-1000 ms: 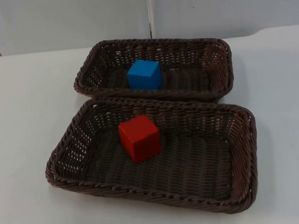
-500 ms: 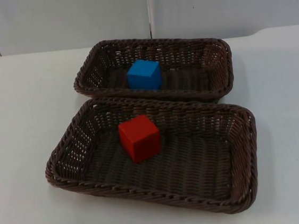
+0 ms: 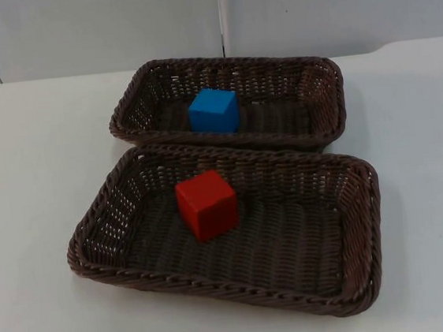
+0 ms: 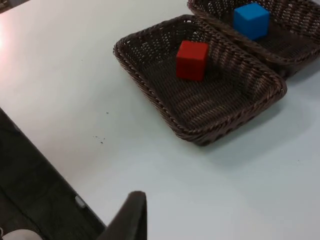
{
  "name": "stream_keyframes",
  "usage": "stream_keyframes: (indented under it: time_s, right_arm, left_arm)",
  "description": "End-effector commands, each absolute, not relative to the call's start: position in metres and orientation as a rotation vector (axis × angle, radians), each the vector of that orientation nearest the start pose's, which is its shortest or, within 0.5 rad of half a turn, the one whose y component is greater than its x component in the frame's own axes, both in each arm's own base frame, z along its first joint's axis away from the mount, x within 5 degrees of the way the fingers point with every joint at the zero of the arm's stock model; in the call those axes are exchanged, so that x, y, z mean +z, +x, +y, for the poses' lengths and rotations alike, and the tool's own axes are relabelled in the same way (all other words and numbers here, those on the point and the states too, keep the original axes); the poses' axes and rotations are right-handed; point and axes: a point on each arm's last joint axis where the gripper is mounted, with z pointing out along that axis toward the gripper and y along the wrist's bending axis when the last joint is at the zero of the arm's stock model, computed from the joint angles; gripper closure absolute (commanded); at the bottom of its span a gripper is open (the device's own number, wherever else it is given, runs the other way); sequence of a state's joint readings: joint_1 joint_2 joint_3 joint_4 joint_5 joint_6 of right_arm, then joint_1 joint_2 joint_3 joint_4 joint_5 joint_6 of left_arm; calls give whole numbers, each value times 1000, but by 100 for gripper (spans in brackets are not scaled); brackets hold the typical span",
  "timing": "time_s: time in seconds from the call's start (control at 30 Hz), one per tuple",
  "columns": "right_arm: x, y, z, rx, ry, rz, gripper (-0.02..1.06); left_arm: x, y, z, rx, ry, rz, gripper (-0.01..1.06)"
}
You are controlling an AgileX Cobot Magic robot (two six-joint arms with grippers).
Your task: Pick up one cube with the left hand and place it into the upper basket. Pick up one cube with the right hand and place it into the lower basket.
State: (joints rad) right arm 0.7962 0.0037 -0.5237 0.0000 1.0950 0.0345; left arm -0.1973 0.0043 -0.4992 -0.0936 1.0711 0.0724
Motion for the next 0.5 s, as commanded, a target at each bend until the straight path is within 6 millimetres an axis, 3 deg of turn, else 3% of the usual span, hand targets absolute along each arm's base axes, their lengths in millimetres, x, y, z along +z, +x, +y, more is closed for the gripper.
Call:
stream_keyframes:
  time_s: [0.0, 0.47]
  right_arm:
    - [280, -5, -5, 517, -780, 1936, -1]
    - [280, -6, -5, 511, -805, 1924, -1]
  left_arm:
    - [275, -6, -6, -197, 285, 2047, 17]
    - [275, -6, -6, -197, 285, 2047, 17]
